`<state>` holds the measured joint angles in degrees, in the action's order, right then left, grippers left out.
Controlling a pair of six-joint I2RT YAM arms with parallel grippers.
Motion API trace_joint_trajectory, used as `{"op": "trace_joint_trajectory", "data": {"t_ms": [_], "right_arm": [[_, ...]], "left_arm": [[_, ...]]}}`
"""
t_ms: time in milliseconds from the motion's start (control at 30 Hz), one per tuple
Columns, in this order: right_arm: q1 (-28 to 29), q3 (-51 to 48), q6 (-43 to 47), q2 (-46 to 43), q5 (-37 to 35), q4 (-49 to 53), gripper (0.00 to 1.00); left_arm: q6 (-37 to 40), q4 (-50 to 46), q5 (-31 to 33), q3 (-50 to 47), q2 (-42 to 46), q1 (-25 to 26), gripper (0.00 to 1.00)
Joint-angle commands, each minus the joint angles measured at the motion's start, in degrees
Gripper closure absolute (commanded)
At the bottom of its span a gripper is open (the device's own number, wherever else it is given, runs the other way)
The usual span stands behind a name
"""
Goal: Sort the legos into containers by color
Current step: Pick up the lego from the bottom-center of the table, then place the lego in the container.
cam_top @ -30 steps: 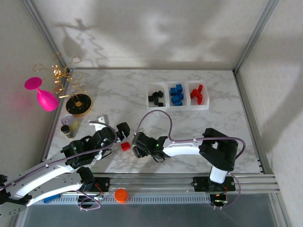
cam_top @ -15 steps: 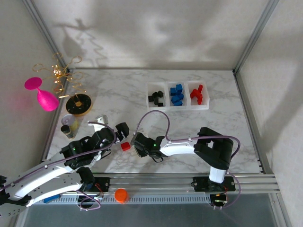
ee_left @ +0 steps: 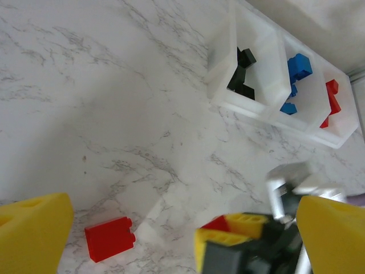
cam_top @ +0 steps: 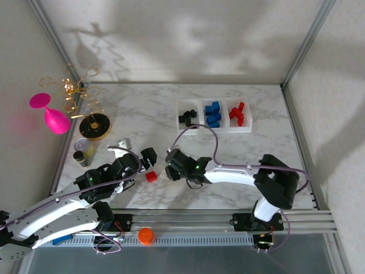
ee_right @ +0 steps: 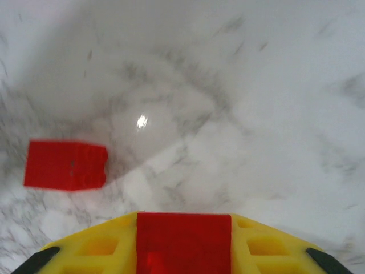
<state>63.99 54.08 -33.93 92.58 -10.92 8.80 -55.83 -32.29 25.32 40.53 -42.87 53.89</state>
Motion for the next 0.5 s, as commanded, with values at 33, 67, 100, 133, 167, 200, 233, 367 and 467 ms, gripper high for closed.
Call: {"op": "trace_joint_trajectory", "data": {"t_ms": [33, 67, 100, 133, 167, 200, 233, 367, 467], "right_arm": [[-5.94, -1.35, 0.66, -4.87, -0.95, 2.72, 0.75], [-7.69, -1.5, 1.25, -5.84, -0.66, 3.05, 0.76], [-9.9, -1.66, 1.85, -6.84, -0.35, 3.27, 0.76], [-11.79, -1.79, 2.24, -7.78, -0.16, 3.44, 0.76], [-14.07, -1.87, 2.76, -8.76, 0.09, 3.58, 0.76], [-16.45, -1.75, 3.1, -9.65, 0.26, 3.84, 0.76], [-18.83, -1.58, 3.32, -10.37, 0.2, 4.1, 0.76], [-28.2, 0.01, 4.55, -12.14, -2.07, 5.03, 0.76], [-33.71, 1.51, 5.43, -11.39, -4.1, 5.22, 0.77]], "left_arm": [[1.12, 2.37, -0.23, 2.18, -1.71, -0.36, 0.0], [1.52, 3.31, -0.5, 2.35, -2.22, -0.36, 0.0], [1.87, 4.07, -0.68, 2.43, -2.62, -0.36, 0.0], [2.11, 4.68, -0.71, 2.52, -3.05, -0.36, 0.0], [2.4, 5.4, -0.75, 2.75, -3.54, -0.35, 0.0], [2.84, 6.25, -0.88, 2.93, -4.04, -0.36, 0.0], [3.23, 7.03, -1.05, 3.17, -4.51, -0.36, 0.0], [4.65, 9.56, -1.74, 4.17, -6.84, -0.36, 0.0], [5.53, 11.77, -2.87, 4.63, -8.86, -0.36, 0.0]]}}
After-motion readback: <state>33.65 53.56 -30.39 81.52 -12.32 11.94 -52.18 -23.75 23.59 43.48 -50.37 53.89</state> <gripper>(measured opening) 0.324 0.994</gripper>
